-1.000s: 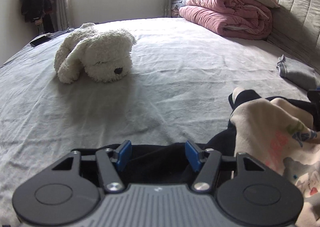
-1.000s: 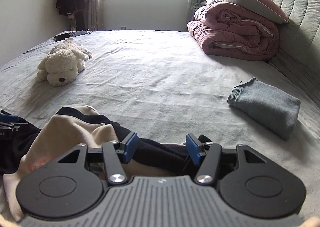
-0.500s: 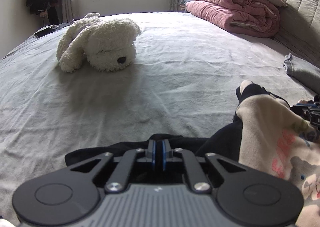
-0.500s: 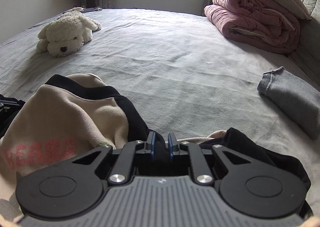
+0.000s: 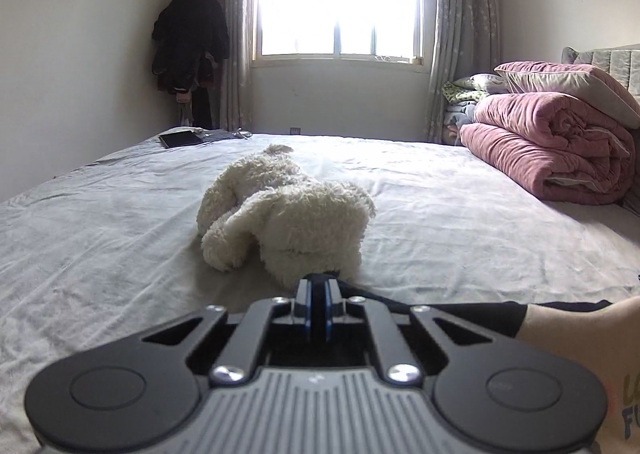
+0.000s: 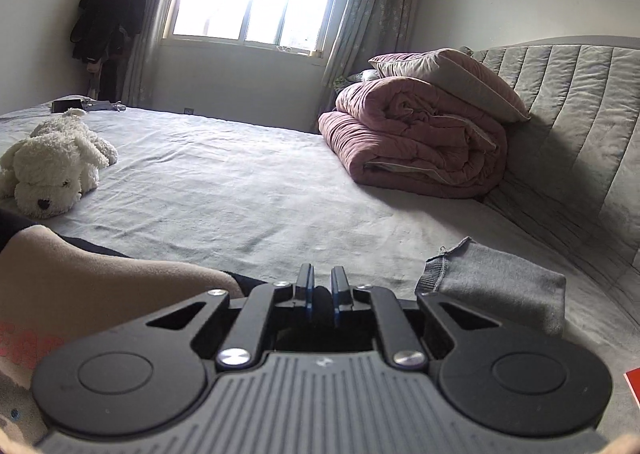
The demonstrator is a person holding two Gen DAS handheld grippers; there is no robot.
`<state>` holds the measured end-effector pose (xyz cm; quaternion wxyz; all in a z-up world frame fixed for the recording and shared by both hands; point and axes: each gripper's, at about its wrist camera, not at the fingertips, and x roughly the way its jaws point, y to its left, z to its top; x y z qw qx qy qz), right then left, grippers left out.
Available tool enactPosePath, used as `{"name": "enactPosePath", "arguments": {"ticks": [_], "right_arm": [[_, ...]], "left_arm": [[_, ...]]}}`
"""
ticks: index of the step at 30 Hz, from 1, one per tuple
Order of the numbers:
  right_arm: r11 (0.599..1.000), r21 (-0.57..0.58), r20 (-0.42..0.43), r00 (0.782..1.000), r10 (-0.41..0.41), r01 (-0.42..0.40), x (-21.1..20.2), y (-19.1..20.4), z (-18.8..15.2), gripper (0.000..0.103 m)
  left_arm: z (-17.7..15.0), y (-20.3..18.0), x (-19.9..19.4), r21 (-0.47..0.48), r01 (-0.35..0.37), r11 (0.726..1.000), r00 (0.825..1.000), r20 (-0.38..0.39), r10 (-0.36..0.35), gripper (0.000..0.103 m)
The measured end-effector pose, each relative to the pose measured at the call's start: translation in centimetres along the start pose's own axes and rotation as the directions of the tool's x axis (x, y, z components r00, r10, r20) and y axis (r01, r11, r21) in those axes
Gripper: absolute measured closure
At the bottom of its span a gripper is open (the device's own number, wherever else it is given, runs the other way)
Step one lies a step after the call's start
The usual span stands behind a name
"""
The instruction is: Fold clothes
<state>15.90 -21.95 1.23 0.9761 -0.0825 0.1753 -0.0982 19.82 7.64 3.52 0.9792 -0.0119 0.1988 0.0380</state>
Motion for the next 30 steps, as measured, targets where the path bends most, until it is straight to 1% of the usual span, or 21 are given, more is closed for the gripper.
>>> {"name": "enactPosePath", "arguments": {"ticks": [3,6,7,8,10,15,17,19,20,22,24,25,26,27,29,30], "right_arm": [[0.999,0.018,-0.001,1.0,-0.026,0.026,1.9,0.1,0.0,0.093],[0.999,0.022,-0.011,0.999,-0.05,0.05,3.8,0.3,-0.2,0.094],[0.998,0.019,-0.018,0.998,-0.055,0.055,4.4,0.4,-0.3,0.098],[0.998,0.015,-0.026,0.998,-0.059,0.059,5.1,0.6,-0.5,0.1],[0.998,0.008,-0.043,0.997,-0.067,0.067,6.3,0.8,-0.8,0.1],[0.999,0.01,-0.105,0.993,-0.047,0.049,7.9,1.1,-1.7,0.1],[0.999,0.012,-0.131,0.991,-0.039,0.041,8.5,1.2,-2.1,0.1],[0.999,0.018,-0.158,0.987,-0.033,0.036,9.0,1.2,-2.4,0.1],[0.999,0.025,-0.174,0.984,-0.032,0.037,9.2,1.2,-2.6,0.099],[0.998,0.039,-0.219,0.975,-0.03,0.04,9.9,1.1,-2.8,0.099],[0.998,0.05,-0.235,0.972,-0.027,0.04,10.2,1.1,-2.9,0.099],[0.998,0.048,-0.237,0.971,-0.028,0.04,10.2,1.1,-2.9,0.096],[0.998,0.043,-0.24,0.97,-0.029,0.04,10.3,1.2,-2.9,0.09],[0.998,0.037,-0.241,0.97,-0.033,0.044,10.2,1.3,-2.9,0.089],[0.999,0.027,-0.243,0.969,-0.035,0.043,10.1,1.3,-2.7,0.084],[0.999,0.032,-0.24,0.97,-0.032,0.041,9.9,1.2,-2.5,0.081]], "left_arm": [[0.6,-1.0,1.8,0.021,-0.017,1.0,1.0,0.025,0.017,0.097],[0.5,-2.6,3.4,0.098,-0.048,0.994,0.997,0.064,0.042,0.097],[0.4,-3.1,4.1,0.122,-0.061,0.991,0.996,0.066,0.053,0.097],[0.2,-3.3,4.8,0.131,-0.067,0.989,0.996,0.061,0.06,0.097],[-0.4,-3.5,6.1,0.13,-0.072,0.989,0.997,0.042,0.067,0.096],[-2.7,-3.7,8.4,0.146,-0.088,0.985,0.996,0.011,0.087,0.095],[-3.3,-3.5,9.2,0.134,-0.086,0.987,0.996,-0.026,0.09,0.089],[-3.5,-2.9,9.9,0.107,-0.074,0.992,0.994,-0.068,0.081,0.088],[-3.5,-2.7,10.0,0.094,-0.064,0.994,0.994,-0.081,0.071,0.085],[-3.6,-2.3,10.1,0.077,-0.049,0.996,0.993,-0.099,0.056,0.084],[-3.7,-2.4,10.3,0.076,-0.042,0.996,0.993,-0.111,0.05,0.081],[-3.7,-2.6,10.4,0.081,-0.041,0.996,0.992,-0.112,0.05,0.078],[-3.7,-2.7,10.4,0.087,-0.04,0.995,0.992,-0.113,0.049,0.075],[-3.6,-2.9,10.2,0.09,-0.039,0.995,0.993,-0.112,0.049,0.072],[-3.3,-3.1,9.8,0.089,-0.025,0.996,0.993,-0.117,0.035,0.054],[-3.1,-3.2,9.6,0.083,-0.011,0.997,0.992,-0.124,0.021,0.049]]}}
